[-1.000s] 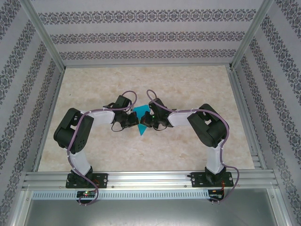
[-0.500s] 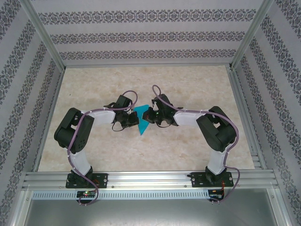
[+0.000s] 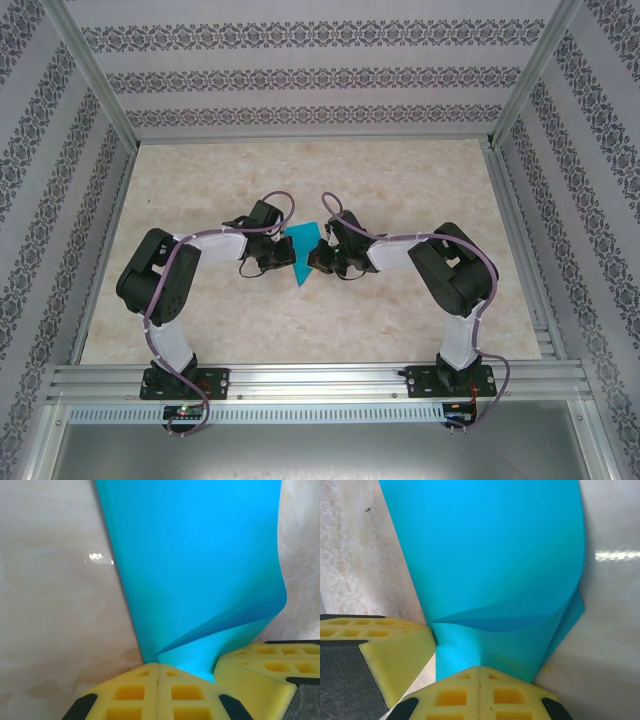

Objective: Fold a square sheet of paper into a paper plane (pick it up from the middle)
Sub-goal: Third fold the triangle at the center of the table.

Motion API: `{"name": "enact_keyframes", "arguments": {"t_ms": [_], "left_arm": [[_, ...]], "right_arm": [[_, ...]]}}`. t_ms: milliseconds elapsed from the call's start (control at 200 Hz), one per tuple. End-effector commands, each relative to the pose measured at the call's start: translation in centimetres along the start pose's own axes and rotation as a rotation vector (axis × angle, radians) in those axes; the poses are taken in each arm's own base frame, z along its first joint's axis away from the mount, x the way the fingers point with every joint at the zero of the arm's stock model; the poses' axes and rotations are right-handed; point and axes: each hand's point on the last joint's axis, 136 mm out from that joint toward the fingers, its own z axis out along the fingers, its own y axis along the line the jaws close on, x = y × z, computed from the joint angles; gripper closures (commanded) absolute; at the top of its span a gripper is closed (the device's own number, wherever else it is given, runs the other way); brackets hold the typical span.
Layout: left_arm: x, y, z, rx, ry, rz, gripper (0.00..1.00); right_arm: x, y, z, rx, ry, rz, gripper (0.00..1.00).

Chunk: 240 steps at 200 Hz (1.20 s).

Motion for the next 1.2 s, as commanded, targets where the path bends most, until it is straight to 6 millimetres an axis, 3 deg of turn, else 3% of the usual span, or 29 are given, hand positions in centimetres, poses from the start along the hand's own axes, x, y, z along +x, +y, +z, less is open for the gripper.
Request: {"name": "enact_keyframes", "arguments": {"t_ms": [0, 170, 330, 560, 899, 1049, 1194], "left_arm": [[-0.5, -0.5, -0.7, -0.015, -0.01, 0.043, 0.99], [-0.3, -3.6, -2.4, 0.092, -0.029, 0.083, 0.96], [0.9, -4.5, -1.8, 0.126, -0.013, 0.08, 0.95], [1.8, -2.1, 0.3, 0.028, 0.026, 0.049, 0.97], [3.1, 1.4, 1.7, -0.094, 0.063, 0.022, 1.0], [4.3, 2.6, 2.3, -0.132, 0.089, 0.008, 1.0], [5.5, 4.0, 2.8, -0.157, 0.108, -0.011, 1.0]], "right_arm": [[0.6, -2.6, 0.6, 0.066, 0.007, 0.035, 1.0], [0.6, -2.7, 0.6, 0.074, 0.001, 0.041, 1.0], [0.5, -2.9, 0.7, 0.078, 0.003, 0.043, 1.0], [0.4, -2.4, 0.5, 0.061, -0.003, 0.039, 1.0], [-1.3, 2.0, -1.5, -0.078, -0.039, -0.049, 1.0], [0.6, 3.5, -2.2, -0.139, -0.016, -0.096, 1.0], [3.4, 3.2, -1.3, -0.142, 0.036, -0.087, 1.0]]}}
